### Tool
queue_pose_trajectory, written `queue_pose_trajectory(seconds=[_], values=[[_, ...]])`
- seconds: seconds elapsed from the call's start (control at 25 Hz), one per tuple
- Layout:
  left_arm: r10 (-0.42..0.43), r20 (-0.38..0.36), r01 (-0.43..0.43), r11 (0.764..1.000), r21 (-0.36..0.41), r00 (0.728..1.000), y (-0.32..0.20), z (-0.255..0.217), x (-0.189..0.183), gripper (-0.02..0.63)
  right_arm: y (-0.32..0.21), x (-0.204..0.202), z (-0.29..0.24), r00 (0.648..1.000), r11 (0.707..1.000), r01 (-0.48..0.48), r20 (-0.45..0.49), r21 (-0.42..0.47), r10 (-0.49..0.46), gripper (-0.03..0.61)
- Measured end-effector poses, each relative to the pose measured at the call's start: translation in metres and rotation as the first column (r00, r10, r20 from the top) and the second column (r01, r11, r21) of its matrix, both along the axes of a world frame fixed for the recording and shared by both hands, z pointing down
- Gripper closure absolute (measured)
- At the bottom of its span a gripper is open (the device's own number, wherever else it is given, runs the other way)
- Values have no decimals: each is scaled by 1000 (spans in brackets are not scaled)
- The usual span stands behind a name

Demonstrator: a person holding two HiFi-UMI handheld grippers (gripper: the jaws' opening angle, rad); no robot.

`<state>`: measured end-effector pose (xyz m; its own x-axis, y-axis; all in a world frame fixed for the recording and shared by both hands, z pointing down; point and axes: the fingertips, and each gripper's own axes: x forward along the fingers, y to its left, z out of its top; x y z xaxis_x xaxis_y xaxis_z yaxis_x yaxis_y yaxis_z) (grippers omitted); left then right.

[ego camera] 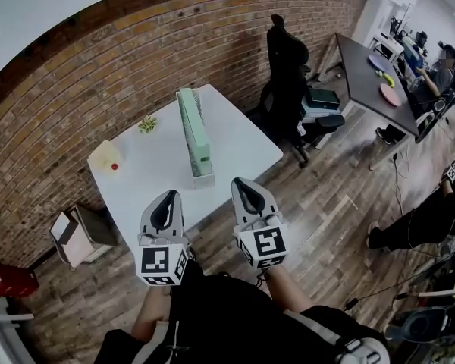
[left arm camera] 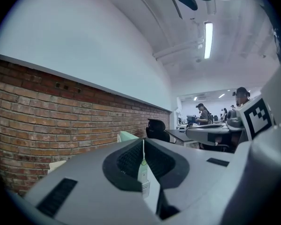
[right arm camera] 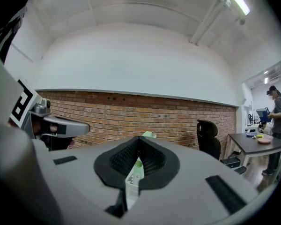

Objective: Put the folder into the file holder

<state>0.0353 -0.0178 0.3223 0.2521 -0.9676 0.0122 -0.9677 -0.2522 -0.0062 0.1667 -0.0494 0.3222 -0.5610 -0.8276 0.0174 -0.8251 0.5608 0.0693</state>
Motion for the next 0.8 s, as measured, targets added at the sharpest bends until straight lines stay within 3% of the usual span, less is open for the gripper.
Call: queue_pose_trajectory(seconds=[0.56,0.8], values=[[31,4,-31,999,-7,1000,-4,-1,-1,586,6,-11,-7,1000,999,29,10,31,-30,571],[44,11,-44,999,-26,999,-8,2,-4,586,2,-8,-1,1000,1000,-2,9,2,2,571]])
